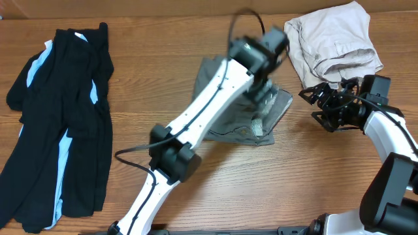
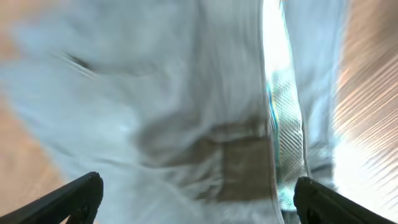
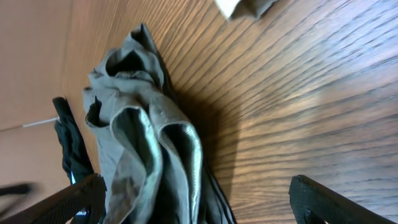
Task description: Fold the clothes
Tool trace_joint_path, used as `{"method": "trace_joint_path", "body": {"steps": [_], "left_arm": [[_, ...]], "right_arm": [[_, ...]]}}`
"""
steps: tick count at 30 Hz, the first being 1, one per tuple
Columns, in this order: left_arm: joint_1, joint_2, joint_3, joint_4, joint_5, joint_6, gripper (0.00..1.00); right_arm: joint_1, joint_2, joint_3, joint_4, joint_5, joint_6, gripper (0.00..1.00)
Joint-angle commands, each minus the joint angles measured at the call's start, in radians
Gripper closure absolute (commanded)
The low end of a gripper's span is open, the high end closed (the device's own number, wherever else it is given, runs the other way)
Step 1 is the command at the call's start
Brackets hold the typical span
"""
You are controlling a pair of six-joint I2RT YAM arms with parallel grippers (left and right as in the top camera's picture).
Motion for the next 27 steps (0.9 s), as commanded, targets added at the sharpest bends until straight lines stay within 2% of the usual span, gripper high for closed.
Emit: {"method": "trace_joint_path", "body": {"steps": [1, 6, 14, 21, 23, 27], "left_arm": [[0.061, -0.079, 0.275, -0.033, 0.010, -0.027, 0.00], [0.168, -0.156, 0.503, -0.048, 0.009, -0.076, 0.00], [0.332, -0.233, 0.500, -0.106, 0.008, -0.079, 0.00], [0.401, -0.232, 0.459, -0.133, 0.007, -0.078, 0.00], [0.401, -0.232, 0.447, -0.132, 0.007, -0.078, 0.00], [0.401, -0.232, 0.428, -0.129, 0.005, -0.078, 0.00]], "right_arm": [[0.059, -0.001, 0.029, 0.001, 0.008, -0.039, 0.03], [0.210, 0.000, 0.029, 0.005, 0.193, -0.029, 0.01], [0.430, 0.071, 0.029, 0.072, 0.407, 0.044, 0.00], [0.518, 0.177, 0.029, 0.177, 0.521, 0.045, 0.00], [0.531, 0.193, 0.029, 0.195, 0.546, 0.045, 0.04], [0.560, 0.213, 0.029, 0.204, 0.592, 0.037, 0.26]]}}
